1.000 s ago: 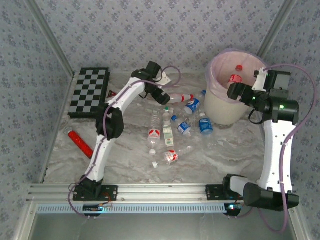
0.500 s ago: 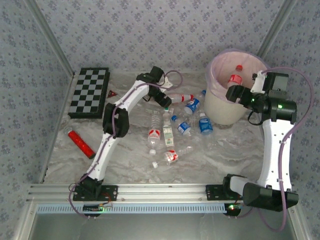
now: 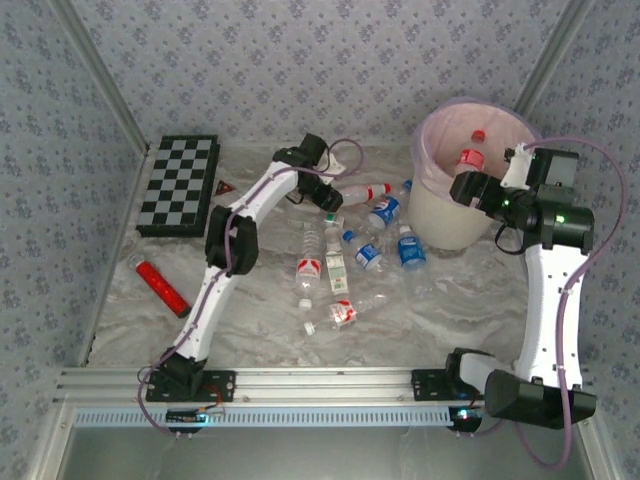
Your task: Put the plastic bottles in the bin
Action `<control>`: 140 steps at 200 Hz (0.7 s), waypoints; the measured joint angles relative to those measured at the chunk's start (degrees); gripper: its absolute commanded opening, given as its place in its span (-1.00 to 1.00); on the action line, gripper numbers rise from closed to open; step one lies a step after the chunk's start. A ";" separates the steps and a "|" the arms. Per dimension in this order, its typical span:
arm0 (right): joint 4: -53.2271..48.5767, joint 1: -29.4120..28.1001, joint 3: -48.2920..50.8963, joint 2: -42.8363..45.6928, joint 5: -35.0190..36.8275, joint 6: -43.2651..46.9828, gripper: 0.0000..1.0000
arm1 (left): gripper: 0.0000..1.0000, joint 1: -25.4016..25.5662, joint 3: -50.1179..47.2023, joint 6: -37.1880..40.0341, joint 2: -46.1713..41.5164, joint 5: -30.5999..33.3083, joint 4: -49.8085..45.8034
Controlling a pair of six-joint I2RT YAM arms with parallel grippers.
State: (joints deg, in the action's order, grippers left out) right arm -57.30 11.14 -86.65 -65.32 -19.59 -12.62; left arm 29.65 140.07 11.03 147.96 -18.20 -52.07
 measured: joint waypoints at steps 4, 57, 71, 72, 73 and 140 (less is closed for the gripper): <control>0.00 0.00 -0.15 0.00 -0.22 -0.09 0.84 | 0.16 -0.04 -0.46 -0.17 -0.42 -0.24 0.07; 2.36 -0.22 -1.70 1.90 -6.49 -4.31 0.81 | 0.16 -2.99 -18.56 -5.09 -16.76 -1.99 6.47; 5.75 -1.05 -0.74 2.95 -9.09 -6.84 0.79 | 0.15 -4.70 -27.28 -8.46 -24.17 -2.89 11.21; 6.03 -1.14 -0.66 2.97 -9.27 -7.08 0.79 | 0.15 -4.87 -28.26 -9.01 -25.05 -3.10 11.87; 6.27 -1.25 -0.57 3.02 -9.38 -7.30 0.79 | 0.15 -4.98 -28.83 -9.27 -25.49 -3.17 12.22; 27.12 -21.27 3.61 -3.48 -10.88 -19.02 0.57 | 0.11 -7.32 -67.95 -30.62 -58.07 -5.44 38.58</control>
State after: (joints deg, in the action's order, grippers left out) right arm -30.17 -10.13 -83.05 -68.79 -30.48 -31.64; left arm 22.33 72.12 -19.59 89.89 -23.64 -13.50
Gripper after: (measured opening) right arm 0.809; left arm 0.574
